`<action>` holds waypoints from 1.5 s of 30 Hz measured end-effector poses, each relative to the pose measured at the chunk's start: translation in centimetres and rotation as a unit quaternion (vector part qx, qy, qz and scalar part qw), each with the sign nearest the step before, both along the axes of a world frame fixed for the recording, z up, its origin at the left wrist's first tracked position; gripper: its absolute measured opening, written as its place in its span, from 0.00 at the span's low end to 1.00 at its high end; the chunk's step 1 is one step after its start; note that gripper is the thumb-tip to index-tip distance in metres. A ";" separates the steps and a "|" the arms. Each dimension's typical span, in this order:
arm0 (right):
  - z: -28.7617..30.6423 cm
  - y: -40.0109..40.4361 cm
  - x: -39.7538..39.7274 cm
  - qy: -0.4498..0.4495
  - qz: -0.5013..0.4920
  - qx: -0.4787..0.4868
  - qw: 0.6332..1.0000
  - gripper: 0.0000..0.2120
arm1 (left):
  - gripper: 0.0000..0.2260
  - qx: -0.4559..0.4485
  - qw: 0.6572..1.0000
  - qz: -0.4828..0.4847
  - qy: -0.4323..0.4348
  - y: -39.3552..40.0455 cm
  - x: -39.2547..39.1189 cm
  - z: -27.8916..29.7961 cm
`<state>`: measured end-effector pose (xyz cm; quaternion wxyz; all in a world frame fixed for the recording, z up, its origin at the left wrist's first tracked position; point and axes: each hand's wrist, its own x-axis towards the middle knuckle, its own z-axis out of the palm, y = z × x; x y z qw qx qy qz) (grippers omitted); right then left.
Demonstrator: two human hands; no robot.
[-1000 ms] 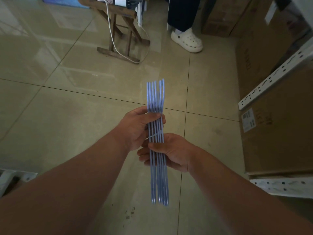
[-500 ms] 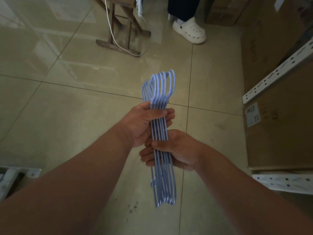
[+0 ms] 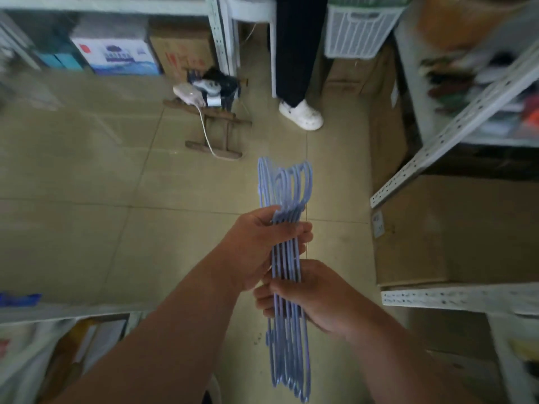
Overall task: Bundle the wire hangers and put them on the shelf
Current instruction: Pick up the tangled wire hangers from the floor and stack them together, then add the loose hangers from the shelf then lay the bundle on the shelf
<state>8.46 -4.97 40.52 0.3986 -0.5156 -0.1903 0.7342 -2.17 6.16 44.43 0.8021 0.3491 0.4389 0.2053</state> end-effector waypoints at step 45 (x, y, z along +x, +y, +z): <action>58.9 -35.2 2.6 -0.194 -0.595 0.068 0.777 0.05 | 0.20 -0.045 0.864 -0.490 -0.108 -32.0 18.5 58.8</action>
